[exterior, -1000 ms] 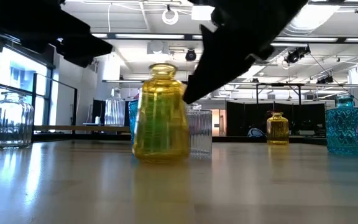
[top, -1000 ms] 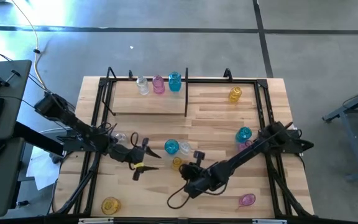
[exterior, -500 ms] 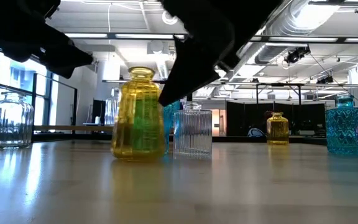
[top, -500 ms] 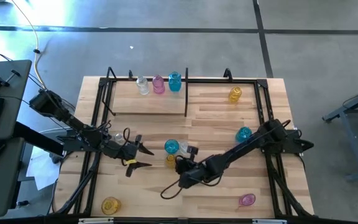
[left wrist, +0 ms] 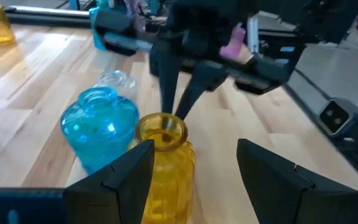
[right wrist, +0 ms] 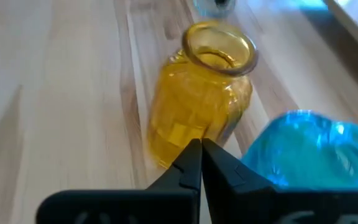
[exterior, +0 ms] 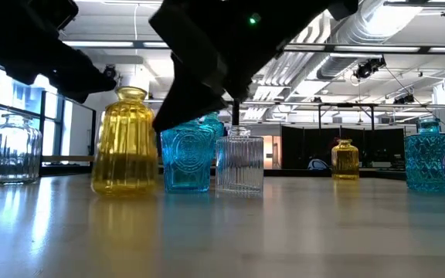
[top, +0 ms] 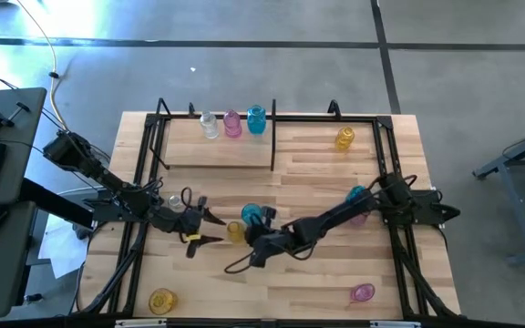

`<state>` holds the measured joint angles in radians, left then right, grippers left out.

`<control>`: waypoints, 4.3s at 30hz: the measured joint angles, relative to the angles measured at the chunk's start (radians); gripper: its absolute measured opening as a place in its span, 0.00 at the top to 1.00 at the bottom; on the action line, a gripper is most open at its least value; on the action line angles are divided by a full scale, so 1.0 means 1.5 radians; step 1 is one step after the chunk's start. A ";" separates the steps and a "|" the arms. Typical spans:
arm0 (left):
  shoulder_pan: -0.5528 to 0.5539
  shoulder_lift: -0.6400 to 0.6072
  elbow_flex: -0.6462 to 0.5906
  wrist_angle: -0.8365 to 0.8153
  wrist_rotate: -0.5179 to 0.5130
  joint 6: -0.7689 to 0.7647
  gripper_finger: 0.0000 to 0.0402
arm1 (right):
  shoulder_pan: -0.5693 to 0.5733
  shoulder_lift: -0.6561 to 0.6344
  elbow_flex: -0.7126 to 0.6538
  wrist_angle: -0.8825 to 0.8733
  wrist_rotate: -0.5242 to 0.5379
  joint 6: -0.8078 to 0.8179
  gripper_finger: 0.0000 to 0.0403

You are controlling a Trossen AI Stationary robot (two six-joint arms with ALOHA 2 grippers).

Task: Sort vases onto shelf
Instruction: Put the bottom right yellow flower vase on the shelf

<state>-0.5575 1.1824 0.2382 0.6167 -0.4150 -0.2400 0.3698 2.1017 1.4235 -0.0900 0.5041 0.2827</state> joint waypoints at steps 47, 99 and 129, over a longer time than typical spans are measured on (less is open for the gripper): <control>0.088 0.070 0.001 0.044 0.019 0.074 0.58 | -0.028 0.000 0.000 0.063 -0.035 -0.064 1.00; 0.319 -0.375 0.281 -0.800 -0.408 -0.078 0.62 | -0.015 0.000 0.000 0.078 -0.060 -0.072 1.00; 0.666 -0.370 0.063 -0.496 -0.158 0.014 0.62 | -0.015 0.000 0.000 0.078 -0.061 -0.072 1.00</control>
<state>0.4421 0.6273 0.3328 -0.1280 -0.6513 -0.2190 0.3477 2.1014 1.4235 0.0269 0.4126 0.1741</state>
